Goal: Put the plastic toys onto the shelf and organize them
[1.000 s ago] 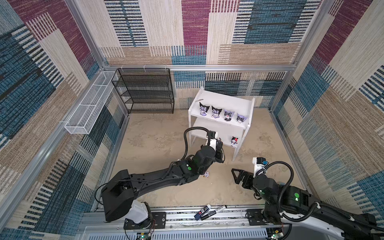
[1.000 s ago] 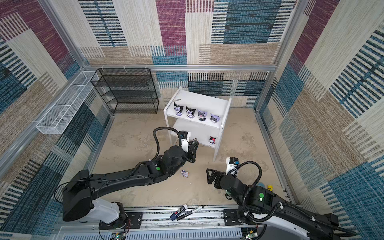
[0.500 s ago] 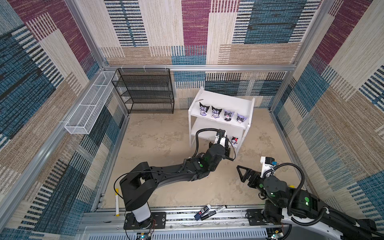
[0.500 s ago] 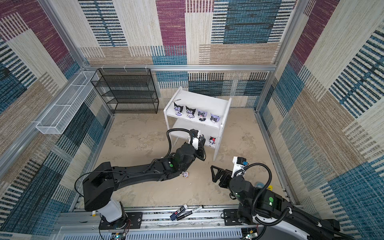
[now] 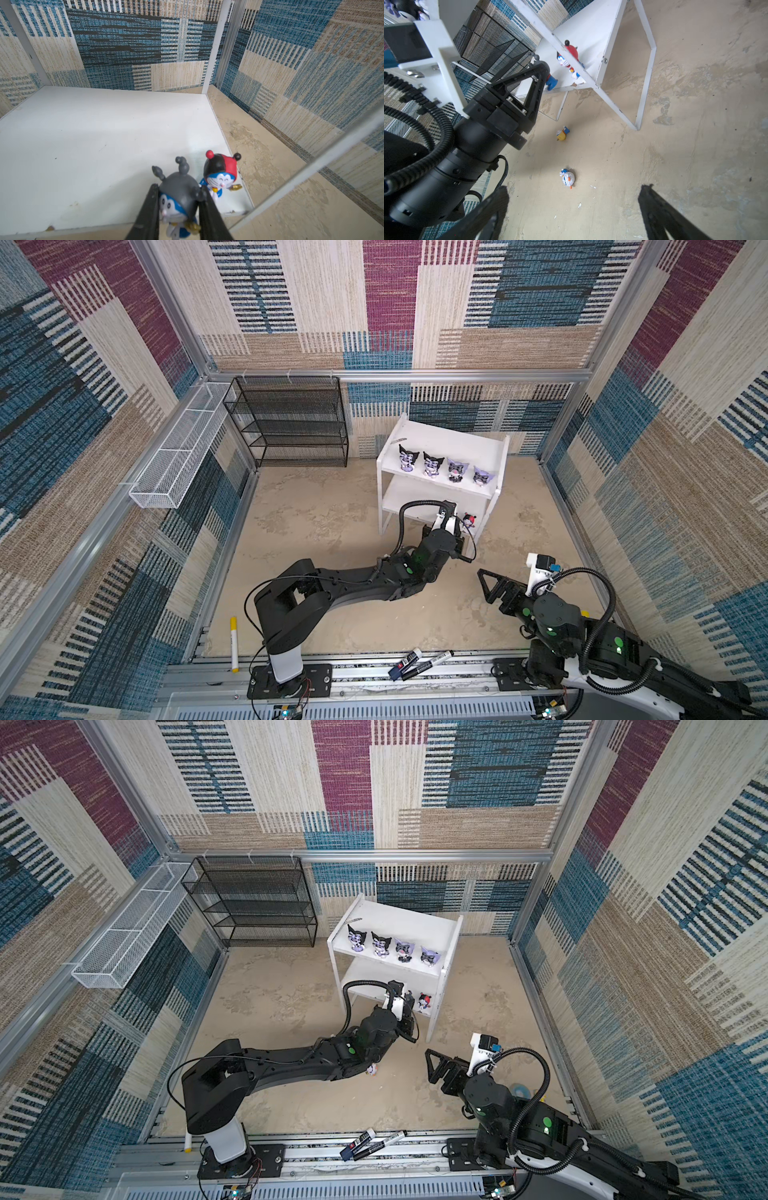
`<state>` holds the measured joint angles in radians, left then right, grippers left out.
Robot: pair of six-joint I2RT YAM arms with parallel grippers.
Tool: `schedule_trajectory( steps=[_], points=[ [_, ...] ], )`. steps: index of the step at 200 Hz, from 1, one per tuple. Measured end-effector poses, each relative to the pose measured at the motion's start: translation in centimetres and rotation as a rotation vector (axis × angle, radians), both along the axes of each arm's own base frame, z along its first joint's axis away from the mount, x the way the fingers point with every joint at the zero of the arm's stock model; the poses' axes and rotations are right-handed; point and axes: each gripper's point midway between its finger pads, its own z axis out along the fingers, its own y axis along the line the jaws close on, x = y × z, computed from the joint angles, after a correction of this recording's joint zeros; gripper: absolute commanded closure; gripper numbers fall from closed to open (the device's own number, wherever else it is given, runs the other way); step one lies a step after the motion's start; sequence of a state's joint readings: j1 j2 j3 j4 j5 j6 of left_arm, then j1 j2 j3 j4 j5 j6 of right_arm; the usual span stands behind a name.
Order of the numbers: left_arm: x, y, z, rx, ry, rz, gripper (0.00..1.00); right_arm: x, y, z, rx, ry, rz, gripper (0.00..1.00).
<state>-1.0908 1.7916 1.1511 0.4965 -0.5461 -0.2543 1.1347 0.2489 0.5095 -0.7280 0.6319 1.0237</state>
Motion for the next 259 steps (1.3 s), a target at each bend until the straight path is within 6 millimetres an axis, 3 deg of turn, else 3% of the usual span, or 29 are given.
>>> schedule_trajectory(
  steps=[172,259],
  points=[
    [0.9,-0.6,-1.0,-0.005,-0.027,0.032,0.77,-0.1,0.0,0.0,0.008,-0.011,0.008,0.0],
    [0.9,-0.2,-0.9,-0.002,-0.032,0.046,0.55,0.0,0.1,0.2,0.015,-0.022,0.012,0.0]
  ],
)
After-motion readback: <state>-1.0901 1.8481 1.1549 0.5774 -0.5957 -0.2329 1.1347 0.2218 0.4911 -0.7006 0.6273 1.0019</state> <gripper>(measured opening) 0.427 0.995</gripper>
